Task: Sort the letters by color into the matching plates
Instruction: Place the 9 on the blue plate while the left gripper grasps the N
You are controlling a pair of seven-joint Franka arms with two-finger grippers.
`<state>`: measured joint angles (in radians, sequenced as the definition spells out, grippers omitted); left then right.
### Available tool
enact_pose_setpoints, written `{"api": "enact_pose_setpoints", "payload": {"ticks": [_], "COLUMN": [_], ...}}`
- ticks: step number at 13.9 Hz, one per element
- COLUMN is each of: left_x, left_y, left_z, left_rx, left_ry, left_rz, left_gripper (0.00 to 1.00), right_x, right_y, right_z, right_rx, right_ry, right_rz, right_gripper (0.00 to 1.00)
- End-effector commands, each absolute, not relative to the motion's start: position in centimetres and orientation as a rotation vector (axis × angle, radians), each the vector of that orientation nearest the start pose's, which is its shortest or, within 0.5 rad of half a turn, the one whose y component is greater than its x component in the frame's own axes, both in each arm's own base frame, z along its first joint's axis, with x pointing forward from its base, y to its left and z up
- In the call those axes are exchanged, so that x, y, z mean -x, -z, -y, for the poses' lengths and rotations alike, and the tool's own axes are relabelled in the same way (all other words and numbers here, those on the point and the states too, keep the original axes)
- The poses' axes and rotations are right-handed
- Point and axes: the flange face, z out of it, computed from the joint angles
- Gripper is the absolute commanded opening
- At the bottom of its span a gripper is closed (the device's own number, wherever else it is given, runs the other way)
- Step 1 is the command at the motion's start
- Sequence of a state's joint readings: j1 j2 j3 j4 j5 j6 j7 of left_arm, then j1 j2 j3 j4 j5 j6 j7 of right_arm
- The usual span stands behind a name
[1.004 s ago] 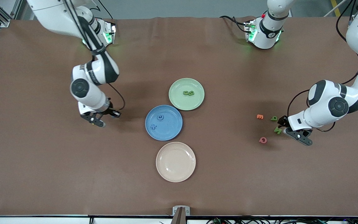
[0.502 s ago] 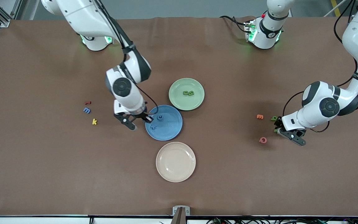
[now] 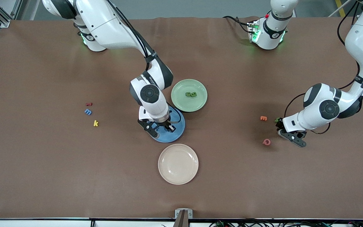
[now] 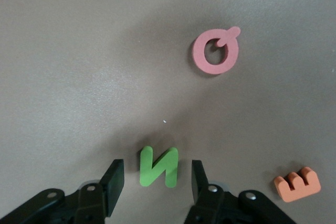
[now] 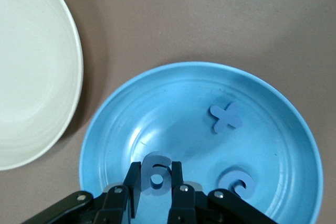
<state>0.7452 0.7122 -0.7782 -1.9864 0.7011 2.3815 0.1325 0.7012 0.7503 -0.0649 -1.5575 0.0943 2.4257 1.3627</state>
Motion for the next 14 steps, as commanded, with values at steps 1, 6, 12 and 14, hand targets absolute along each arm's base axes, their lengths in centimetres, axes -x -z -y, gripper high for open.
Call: {"api": "enact_pose_setpoints", "payload": {"ticks": [1,6,12,14], "left_x": [-59.7,-59.5,-59.9,-59.8], "left_y": [-18.1,-17.3,-19.1,-20.9], "left_z": [0.9,1.4,1.5,3.8], "left_rx": [3.01,3.012,2.993,2.992], "left_ry": [-0.015,-0.028,-0.004,-0.023], "left_rz": [-0.908,-0.882,-0.849,-0.849], "left_gripper": [0.57,0.46,0.01,0.01], "right_x": [-58.0,-57.2,-58.3,-58.6], "right_y": [-21.1,-21.5,-22.8,-24.2], "right_z": [-43.8,-45.0,-40.9,-37.4], "right_rx": [2.785,2.793,2.958,3.016], "right_ry": [0.068,0.069,-0.014,-0.033], "right_rz": [-1.175,-1.145,-1.014,-0.855], "right_gripper": [0.05,1.0,1.0,1.0]}}
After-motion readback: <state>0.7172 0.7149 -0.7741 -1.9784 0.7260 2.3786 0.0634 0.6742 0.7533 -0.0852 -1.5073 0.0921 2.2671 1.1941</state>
